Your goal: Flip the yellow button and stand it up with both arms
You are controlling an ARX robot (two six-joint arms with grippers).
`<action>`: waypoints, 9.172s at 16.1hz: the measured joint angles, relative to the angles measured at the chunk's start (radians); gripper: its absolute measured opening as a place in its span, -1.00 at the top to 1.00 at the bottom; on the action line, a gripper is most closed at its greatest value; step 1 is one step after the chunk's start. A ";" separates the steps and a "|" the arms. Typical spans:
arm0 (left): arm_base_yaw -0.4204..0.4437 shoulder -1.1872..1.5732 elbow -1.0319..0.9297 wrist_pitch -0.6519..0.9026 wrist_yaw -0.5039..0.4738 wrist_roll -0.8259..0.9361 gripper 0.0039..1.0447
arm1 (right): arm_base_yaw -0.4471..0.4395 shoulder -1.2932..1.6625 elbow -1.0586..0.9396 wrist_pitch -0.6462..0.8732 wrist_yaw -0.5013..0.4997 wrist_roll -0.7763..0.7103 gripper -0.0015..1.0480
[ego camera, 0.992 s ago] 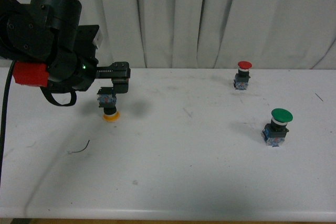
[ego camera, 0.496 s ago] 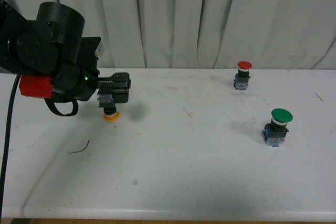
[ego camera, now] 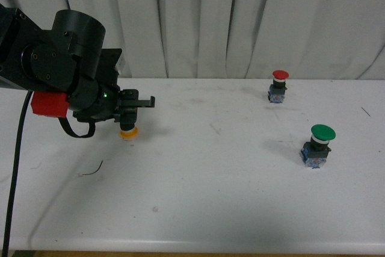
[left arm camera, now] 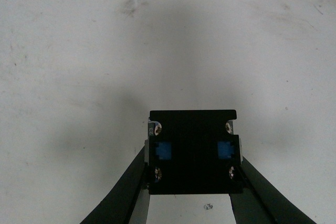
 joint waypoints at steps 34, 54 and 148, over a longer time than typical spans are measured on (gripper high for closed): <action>-0.119 -0.677 -0.922 1.154 0.446 -1.021 0.32 | 0.000 0.000 0.000 0.000 0.000 0.000 -0.87; -0.139 -0.635 -0.904 1.108 0.428 -0.979 0.32 | 0.071 1.177 0.415 0.960 -0.208 0.062 -0.87; 0.164 -2.256 -1.367 -0.127 0.042 0.079 0.44 | 0.448 1.882 0.710 1.283 -0.295 1.430 0.30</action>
